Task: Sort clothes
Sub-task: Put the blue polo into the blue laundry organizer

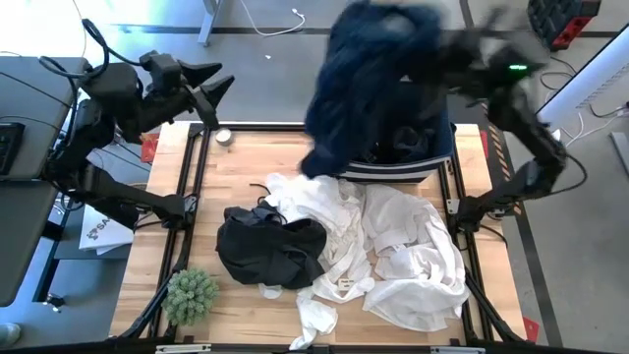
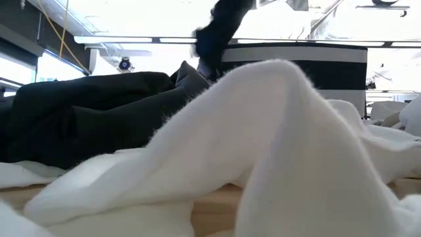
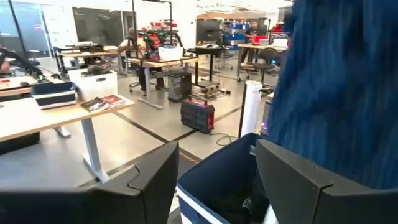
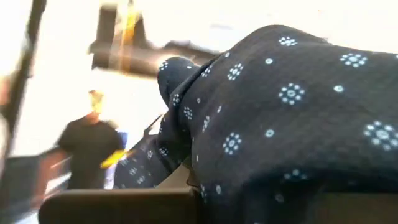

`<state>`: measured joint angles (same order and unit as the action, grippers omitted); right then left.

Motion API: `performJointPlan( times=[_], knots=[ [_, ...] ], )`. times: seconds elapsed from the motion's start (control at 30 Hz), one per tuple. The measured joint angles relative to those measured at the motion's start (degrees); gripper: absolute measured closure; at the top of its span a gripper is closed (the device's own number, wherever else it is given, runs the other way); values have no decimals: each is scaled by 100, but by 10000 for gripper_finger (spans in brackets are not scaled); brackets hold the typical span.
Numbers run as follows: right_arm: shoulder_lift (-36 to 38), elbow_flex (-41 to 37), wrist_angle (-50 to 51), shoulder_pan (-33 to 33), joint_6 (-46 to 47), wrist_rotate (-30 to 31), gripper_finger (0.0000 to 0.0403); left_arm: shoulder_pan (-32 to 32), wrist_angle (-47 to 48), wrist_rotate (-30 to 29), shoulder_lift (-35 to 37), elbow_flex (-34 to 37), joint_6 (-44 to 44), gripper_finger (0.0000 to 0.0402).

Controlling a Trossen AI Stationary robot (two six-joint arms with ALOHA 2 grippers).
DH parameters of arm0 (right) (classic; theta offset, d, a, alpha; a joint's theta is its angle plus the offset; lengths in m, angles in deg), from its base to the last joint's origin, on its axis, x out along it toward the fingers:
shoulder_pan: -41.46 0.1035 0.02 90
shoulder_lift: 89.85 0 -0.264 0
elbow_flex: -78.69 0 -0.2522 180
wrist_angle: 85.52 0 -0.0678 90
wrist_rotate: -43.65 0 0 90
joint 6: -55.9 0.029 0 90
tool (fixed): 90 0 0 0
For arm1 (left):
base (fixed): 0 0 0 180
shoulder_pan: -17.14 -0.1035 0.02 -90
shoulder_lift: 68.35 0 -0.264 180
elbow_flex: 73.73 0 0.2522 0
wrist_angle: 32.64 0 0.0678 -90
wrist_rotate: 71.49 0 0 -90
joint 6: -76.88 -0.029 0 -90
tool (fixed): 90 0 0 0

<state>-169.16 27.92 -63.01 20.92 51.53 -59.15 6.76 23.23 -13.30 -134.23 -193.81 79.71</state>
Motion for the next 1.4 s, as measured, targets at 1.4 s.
performJointPlan(
  times=[1.4],
  knots=[
    [-2725, -5, 8140, -2303, -459, 1818, 305, 3, 1134, 319, -333, 249, 1364, 193]
  ],
)
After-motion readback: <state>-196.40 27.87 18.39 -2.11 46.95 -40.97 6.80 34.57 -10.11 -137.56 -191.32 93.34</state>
